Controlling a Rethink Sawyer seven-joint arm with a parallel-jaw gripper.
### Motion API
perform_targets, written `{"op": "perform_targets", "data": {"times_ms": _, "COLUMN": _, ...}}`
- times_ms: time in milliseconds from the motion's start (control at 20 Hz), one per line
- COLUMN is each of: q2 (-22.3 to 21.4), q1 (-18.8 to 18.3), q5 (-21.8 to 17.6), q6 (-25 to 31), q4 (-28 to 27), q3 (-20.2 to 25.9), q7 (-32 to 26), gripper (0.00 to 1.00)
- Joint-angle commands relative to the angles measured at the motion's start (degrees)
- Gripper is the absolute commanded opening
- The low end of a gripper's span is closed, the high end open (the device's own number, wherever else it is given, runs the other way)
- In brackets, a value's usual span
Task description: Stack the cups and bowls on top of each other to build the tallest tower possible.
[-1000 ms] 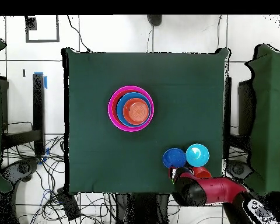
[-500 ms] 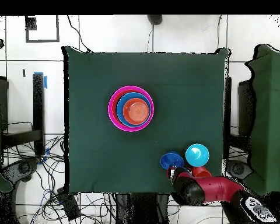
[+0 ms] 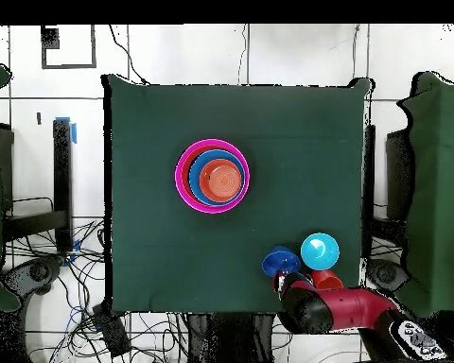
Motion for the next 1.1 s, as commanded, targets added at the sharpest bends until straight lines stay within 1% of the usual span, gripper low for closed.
{"op": "perform_targets", "data": {"times_ms": 50, "q2": 0.47, "q1": 1.97, "q5": 0.39, "q6": -2.37, "q4": -5.74, "q3": 2.11, "q7": 4.17, "gripper": 1.00}}
{"op": "perform_targets", "data": {"times_ms": 300, "q2": 0.45, "q1": 1.36, "q5": 0.36, "q6": -1.96, "q4": -5.63, "q3": 2.85, "q7": 3.60, "gripper": 1.00}}
{"op": "perform_targets", "data": {"times_ms": 800, "q2": 0.18, "q1": 1.45, "q5": 0.67, "q6": -1.39, "q4": -5.46, "q3": 2.81, "q7": 3.62, "gripper": 1.00}}
{"op": "perform_targets", "data": {"times_ms": 1100, "q2": -0.19, "q1": 1.29, "q5": 1.58, "q6": -0.55, "q4": -5.18, "q3": 2.92, "q7": 3.96, "gripper": 1.00}}
